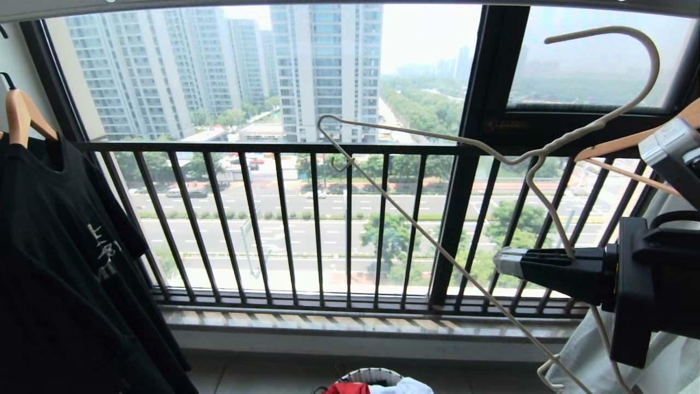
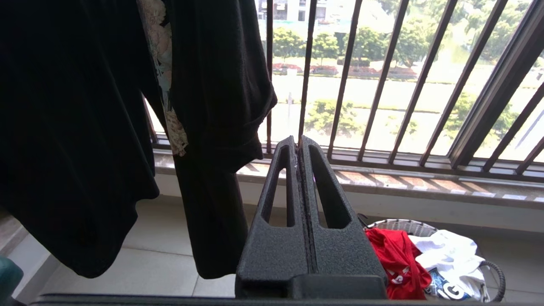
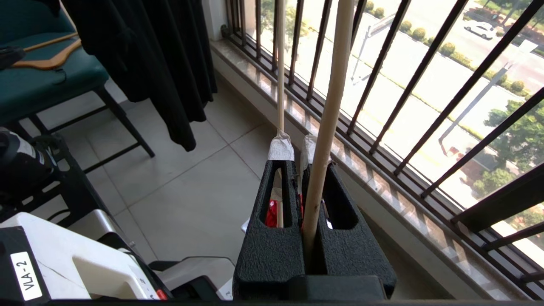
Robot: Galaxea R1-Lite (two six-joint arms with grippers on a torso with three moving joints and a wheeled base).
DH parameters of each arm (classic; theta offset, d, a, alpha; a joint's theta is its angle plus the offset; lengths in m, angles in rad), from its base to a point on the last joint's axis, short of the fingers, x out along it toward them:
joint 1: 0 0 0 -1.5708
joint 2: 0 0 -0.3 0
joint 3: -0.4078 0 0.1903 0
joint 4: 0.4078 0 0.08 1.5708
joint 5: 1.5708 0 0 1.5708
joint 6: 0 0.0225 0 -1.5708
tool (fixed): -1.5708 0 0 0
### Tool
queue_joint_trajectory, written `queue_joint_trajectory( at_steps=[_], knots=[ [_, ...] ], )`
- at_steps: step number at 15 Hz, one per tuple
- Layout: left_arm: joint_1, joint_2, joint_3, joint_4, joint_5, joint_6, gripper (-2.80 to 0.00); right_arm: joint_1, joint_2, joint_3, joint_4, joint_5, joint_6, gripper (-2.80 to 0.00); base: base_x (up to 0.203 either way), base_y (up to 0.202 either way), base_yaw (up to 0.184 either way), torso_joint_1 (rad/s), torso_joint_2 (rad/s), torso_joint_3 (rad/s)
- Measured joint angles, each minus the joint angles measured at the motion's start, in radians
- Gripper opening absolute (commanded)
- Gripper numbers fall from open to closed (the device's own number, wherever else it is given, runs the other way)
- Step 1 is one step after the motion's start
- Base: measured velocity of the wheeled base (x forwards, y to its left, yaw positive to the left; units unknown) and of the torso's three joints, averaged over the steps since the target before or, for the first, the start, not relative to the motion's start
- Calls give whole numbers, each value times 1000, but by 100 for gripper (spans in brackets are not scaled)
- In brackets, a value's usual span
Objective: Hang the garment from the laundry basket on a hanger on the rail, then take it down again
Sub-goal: Pick up clothes from the basket
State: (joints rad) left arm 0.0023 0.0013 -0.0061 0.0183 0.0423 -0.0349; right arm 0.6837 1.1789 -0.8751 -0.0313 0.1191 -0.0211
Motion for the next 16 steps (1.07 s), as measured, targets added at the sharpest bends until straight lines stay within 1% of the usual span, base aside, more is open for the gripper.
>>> queue_joint_trajectory(
  at_steps=[9,16],
  knots=[
    [0,0,0,0,0,0,-280,0,-25,3,0,0,-1,-280,0,0,0,-156,350,188],
    [0,0,0,0,0,0,-280,-1,-48,9,0,-1,0,-280,0,0,0,-229,534,296]
  ],
)
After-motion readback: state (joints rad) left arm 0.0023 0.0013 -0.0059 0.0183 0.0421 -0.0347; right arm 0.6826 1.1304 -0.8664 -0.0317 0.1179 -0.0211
